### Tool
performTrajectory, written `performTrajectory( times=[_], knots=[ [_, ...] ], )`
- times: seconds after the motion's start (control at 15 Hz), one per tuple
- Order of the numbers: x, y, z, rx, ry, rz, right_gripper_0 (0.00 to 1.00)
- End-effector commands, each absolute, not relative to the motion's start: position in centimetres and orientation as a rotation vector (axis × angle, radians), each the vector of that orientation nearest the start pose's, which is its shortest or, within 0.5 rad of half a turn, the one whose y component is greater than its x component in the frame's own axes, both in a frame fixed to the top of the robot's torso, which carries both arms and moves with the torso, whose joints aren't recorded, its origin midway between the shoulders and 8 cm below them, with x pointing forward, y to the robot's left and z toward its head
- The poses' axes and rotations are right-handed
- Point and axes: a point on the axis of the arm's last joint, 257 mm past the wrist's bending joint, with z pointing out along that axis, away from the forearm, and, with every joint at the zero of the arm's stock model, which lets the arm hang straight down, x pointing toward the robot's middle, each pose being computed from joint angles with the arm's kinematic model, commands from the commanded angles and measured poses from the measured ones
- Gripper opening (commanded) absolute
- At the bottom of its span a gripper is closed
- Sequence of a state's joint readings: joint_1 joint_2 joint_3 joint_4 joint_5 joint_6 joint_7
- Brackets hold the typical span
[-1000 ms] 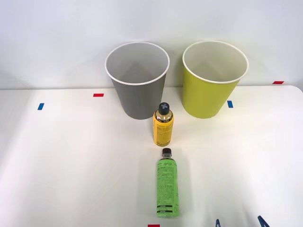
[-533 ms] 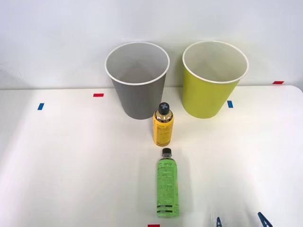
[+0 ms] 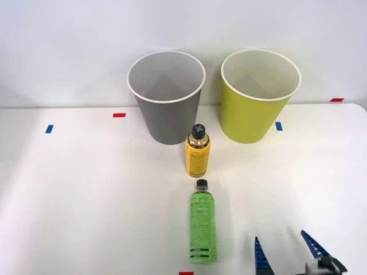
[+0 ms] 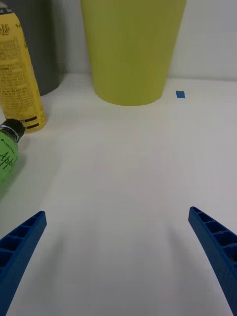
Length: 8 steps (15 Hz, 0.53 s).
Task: Put cans in the gray bin, plastic bottles in the light green bin
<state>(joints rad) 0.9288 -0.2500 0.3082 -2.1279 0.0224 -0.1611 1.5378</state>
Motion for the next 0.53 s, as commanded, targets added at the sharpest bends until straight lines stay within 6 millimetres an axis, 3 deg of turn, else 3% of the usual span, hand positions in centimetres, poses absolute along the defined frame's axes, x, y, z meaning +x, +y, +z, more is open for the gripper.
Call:
performTrajectory(
  times=[0.07, 0.33, 0.53],
  knots=[
    [29.4, -19.0, -25.8, -0.093, 1.925, 0.125, 1.0],
    [29.6, -17.3, -24.7, -0.021, 2.135, 0.216, 1.0],
    [31.3, -16.1, -24.4, 0.023, 2.2, 0.263, 1.0]
  ],
)
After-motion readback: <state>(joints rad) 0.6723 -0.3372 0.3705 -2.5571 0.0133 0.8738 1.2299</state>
